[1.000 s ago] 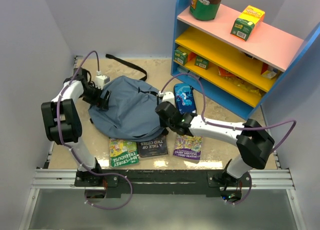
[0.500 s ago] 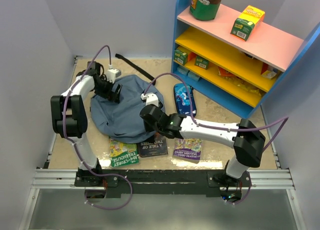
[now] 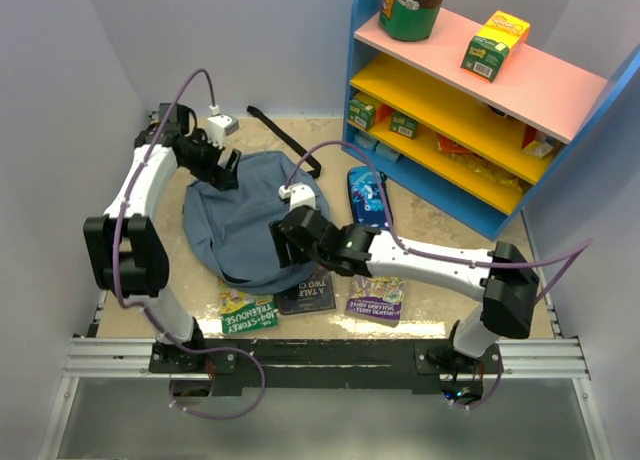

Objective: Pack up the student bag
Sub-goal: Adjust the student bag at the center of the board.

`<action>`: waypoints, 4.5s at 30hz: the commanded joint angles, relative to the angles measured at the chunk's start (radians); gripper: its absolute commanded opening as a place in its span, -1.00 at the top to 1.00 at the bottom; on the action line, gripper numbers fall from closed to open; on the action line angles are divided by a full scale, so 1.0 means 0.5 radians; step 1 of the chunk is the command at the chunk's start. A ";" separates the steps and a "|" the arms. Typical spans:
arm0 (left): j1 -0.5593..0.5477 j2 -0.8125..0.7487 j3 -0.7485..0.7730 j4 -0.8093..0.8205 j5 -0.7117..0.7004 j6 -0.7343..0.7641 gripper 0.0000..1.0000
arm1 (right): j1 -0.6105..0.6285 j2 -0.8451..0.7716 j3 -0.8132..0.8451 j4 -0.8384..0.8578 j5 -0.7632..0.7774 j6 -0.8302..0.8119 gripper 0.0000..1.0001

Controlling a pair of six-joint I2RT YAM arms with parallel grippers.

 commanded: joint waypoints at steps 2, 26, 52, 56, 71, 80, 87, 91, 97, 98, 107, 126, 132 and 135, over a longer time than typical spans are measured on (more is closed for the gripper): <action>0.054 -0.453 -0.289 -0.161 0.065 0.166 -1.00 | -0.328 -0.081 0.170 0.054 0.070 -0.226 -0.37; -0.485 -0.427 -0.774 0.384 -0.048 0.261 -1.00 | -0.552 0.171 -0.286 0.410 0.030 -0.300 0.26; -0.697 -0.160 -0.483 0.682 -0.463 0.136 -0.37 | -0.540 -0.028 -0.501 1.133 -0.363 -0.355 0.57; -0.691 -0.181 -0.403 0.605 -0.447 0.126 0.20 | -0.478 -0.065 -0.581 1.198 -0.378 -0.383 0.58; -0.507 -0.221 -0.357 0.330 -0.117 0.200 0.96 | -0.270 -0.068 -1.023 1.471 -0.056 -0.291 0.48; -0.510 -0.304 -0.624 0.111 0.056 0.553 0.53 | -0.270 -0.025 -0.962 1.480 -0.032 -0.306 0.49; -0.519 -0.203 -0.697 0.258 0.004 0.525 0.33 | -0.260 -0.038 -0.971 1.477 -0.016 -0.319 0.48; -0.535 -0.178 -0.716 0.427 -0.100 0.458 0.49 | -0.245 -0.050 -0.974 1.484 -0.001 -0.343 0.44; -0.550 -0.199 -0.633 0.532 -0.245 0.381 1.00 | -0.245 -0.062 -0.992 1.523 0.030 -0.349 0.18; -0.547 -0.221 -0.600 0.538 -0.254 0.369 1.00 | -0.248 -0.065 -0.995 1.520 0.045 -0.343 0.11; -0.418 -0.393 -0.274 0.330 -0.055 0.323 1.00 | -0.264 -0.065 -1.063 1.575 0.137 -0.313 -0.11; -0.430 -0.338 -0.768 0.439 0.016 0.541 0.02 | -0.227 -0.437 -1.090 1.631 -0.025 -0.546 -0.24; -0.507 -0.295 -0.832 0.522 -0.097 0.556 -0.08 | -0.092 -0.378 -1.060 1.658 -0.069 -0.546 -0.21; -0.538 -0.273 -0.872 0.477 -0.086 0.611 -0.06 | -0.061 -0.369 -1.054 1.658 -0.059 -0.518 -0.21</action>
